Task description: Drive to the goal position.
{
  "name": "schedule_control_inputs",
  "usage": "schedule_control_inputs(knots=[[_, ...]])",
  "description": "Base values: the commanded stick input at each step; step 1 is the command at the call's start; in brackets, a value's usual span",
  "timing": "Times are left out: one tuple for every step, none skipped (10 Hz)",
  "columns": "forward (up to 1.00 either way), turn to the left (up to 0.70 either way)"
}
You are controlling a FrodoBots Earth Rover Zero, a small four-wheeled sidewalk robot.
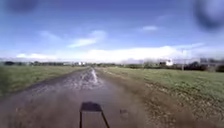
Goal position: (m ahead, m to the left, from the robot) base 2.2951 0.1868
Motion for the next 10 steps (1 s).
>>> schedule_control_inputs(knots=[[0.55, 0.27], [0.6, 0.3], [0.66, 0.33], [0.7, 0.35], [0.7, 0.35], [0.7, 0.35], [0.7, 0.35], [0.7, 0.35], [0.7, 0.35], [0.7, 0.35]])
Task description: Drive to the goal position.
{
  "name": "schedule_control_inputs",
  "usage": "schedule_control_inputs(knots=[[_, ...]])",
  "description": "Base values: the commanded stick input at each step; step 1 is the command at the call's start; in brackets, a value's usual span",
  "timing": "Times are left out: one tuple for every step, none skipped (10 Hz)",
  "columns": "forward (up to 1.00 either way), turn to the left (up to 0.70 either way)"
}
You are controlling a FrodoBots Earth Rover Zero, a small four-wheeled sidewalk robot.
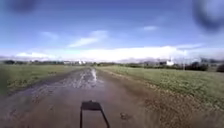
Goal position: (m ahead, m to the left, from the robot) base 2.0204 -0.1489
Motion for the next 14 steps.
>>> schedule_control_inputs(knots=[[0.63, 0.32], [0.49, 0.24], [0.35, 0.17], [0.2, 0.1], [0.06, 0.03], [0.0, 0.0], [0.0, 0.0], [0.0, 0.0], [0.0, 0.0], [0.0, 0.0], [0.0, 0.0], [0.0, 0.0], [0.0, 0.0], [0.0, 0.0]])
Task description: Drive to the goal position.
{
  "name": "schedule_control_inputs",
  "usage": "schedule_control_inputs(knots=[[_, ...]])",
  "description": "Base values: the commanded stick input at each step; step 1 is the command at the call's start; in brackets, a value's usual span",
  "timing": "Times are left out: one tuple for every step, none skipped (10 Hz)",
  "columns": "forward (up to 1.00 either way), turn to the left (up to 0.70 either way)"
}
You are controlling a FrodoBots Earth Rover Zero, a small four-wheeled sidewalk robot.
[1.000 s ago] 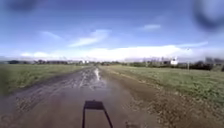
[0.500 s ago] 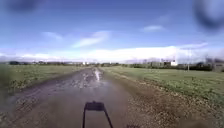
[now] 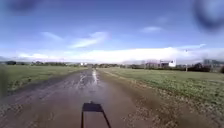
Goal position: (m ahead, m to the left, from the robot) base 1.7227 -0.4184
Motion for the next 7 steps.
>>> schedule_control_inputs(knots=[[0.0, 0.2], [0.0, 0.55], [0.0, 0.7], [0.0, 0.7], [0.07, 0.66], [0.23, 0.58], [0.39, 0.51]])
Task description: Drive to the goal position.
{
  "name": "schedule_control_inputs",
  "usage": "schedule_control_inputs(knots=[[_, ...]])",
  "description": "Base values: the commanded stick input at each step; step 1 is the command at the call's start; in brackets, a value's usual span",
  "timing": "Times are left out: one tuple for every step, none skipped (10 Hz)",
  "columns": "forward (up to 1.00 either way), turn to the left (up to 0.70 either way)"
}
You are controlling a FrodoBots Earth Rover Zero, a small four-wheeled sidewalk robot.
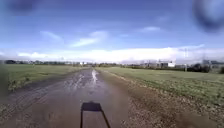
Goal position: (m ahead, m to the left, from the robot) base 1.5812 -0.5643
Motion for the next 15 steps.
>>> schedule_control_inputs(knots=[[0.54, 0.43], [0.7, 0.35], [0.7, 0.35], [0.7, 0.35], [0.7, 0.35], [0.7, 0.35], [0.7, 0.31], [0.7, 0.24], [0.7, 0.16], [0.7, 0.09], [0.7, 0.03], [0.7, 0.02], [0.7, 0.02], [0.7, 0.01], [0.7, 0.01]])
